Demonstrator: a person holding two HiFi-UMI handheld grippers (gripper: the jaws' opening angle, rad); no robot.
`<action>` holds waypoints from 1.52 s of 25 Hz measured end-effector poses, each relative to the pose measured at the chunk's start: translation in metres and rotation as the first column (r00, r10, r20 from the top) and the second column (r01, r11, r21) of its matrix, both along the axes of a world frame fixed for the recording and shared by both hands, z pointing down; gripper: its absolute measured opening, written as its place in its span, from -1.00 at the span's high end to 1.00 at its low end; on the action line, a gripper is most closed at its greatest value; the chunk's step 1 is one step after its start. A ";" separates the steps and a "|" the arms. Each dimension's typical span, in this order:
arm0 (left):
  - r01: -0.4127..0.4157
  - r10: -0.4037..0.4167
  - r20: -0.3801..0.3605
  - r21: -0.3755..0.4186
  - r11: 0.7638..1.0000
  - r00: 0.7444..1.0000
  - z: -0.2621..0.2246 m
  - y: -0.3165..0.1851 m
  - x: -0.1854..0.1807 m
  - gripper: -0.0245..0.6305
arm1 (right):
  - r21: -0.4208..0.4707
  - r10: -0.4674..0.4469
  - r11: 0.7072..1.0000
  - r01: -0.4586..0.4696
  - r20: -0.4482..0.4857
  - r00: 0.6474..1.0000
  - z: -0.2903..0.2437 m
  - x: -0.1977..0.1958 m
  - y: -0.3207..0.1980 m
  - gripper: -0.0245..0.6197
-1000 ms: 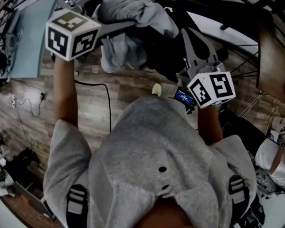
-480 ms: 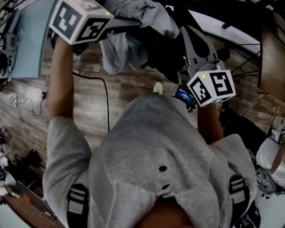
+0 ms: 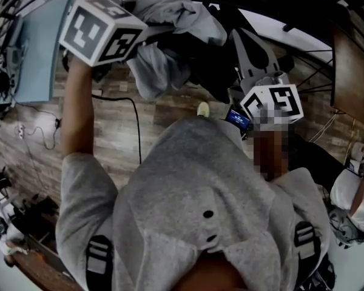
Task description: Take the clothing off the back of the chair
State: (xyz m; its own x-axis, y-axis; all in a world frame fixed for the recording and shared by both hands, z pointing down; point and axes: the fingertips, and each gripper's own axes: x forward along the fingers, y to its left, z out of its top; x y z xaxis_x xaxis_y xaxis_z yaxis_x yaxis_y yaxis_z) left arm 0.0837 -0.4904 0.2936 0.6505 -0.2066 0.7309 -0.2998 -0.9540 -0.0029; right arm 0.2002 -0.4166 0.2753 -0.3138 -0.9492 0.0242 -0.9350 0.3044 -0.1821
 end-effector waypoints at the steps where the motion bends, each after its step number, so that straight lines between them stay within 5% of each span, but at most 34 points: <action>1: 0.012 -0.011 -0.012 0.011 1.000 1.000 -0.002 0.005 -0.001 -0.06 | 0.004 -0.005 1.000 0.005 -0.001 1.000 -0.001 -0.003 0.004 0.89; 11: 0.144 -0.117 -0.216 0.113 0.983 0.969 -0.015 0.025 -0.013 0.36 | 0.017 -0.003 1.000 0.002 0.007 1.000 -0.006 -0.029 0.023 0.90; 17: 0.219 -0.159 -0.350 0.139 0.966 0.923 -0.028 0.031 -0.016 0.47 | 0.017 0.025 1.000 -0.025 0.014 1.000 -0.010 -0.037 0.035 0.89; 30: 0.426 -0.280 -0.576 0.135 0.894 0.768 -0.049 0.053 -0.060 0.48 | 0.017 0.092 0.996 -0.092 0.006 0.996 -0.022 -0.054 0.077 0.89; 38: 0.455 -0.295 -0.616 0.118 0.883 0.731 -0.066 0.085 -0.109 0.48 | 0.011 0.104 0.995 -0.104 -0.012 0.995 -0.034 -0.091 0.108 0.89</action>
State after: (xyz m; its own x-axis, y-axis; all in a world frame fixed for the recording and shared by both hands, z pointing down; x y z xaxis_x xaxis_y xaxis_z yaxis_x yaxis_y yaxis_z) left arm -0.0258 -0.4050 0.2278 0.7532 -0.6417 0.1447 -0.6547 -0.7527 0.0700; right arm 0.1092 -0.3087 0.2414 -0.2135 -0.9768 0.0177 -0.9638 0.2076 -0.1672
